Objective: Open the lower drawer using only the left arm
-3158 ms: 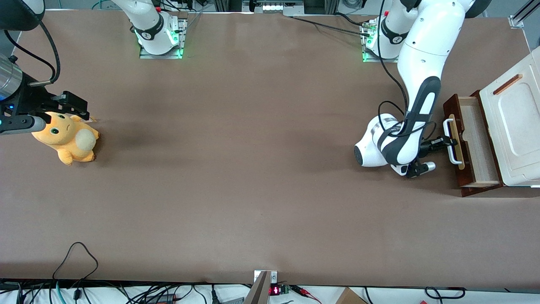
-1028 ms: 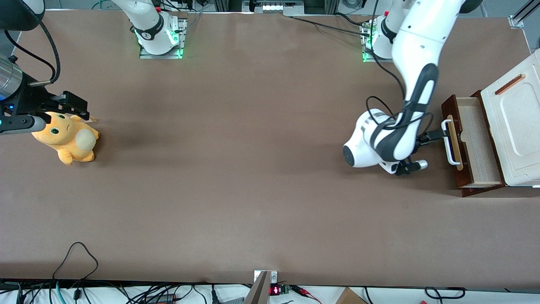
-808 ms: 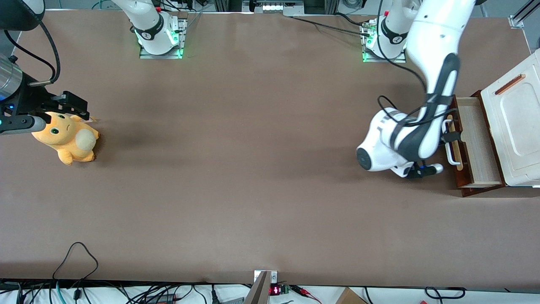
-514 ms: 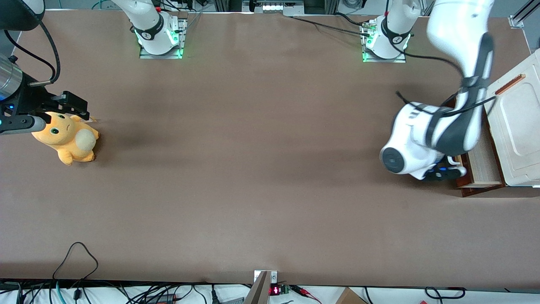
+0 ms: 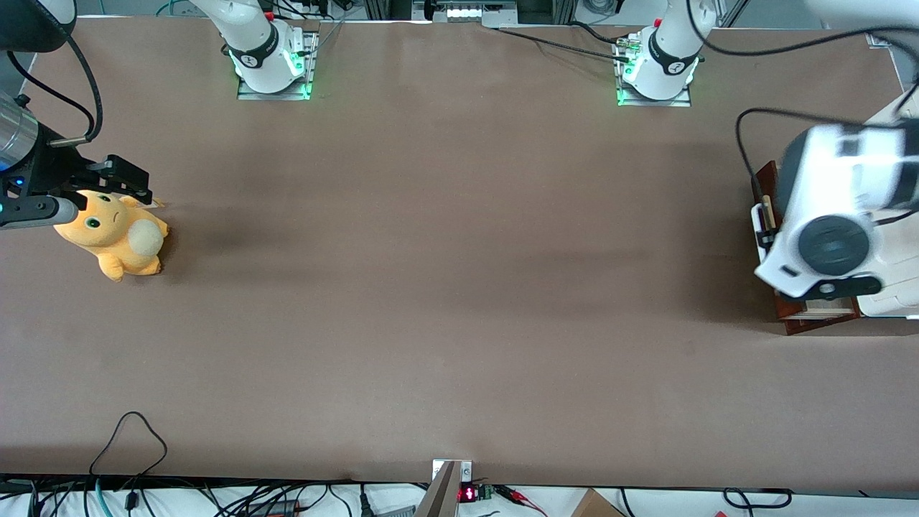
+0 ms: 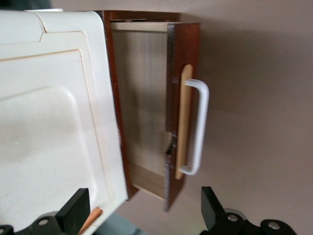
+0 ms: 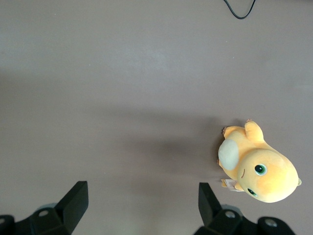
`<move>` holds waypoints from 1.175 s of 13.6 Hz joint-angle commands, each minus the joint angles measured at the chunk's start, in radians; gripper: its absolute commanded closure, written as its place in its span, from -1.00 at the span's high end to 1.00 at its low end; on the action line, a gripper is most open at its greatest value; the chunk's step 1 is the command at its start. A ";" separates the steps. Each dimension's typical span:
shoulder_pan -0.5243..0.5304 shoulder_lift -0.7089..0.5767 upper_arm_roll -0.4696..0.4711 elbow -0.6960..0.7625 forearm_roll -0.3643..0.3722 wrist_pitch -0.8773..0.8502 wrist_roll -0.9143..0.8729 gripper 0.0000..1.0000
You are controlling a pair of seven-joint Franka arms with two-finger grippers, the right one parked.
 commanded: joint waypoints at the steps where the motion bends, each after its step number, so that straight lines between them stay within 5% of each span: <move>1: 0.048 -0.030 -0.006 0.056 -0.133 0.004 0.035 1.00; 8: 0.142 -0.147 -0.004 0.070 -0.427 0.102 0.033 1.00; 16: 0.160 -0.190 0.005 0.068 -0.471 0.152 0.032 1.00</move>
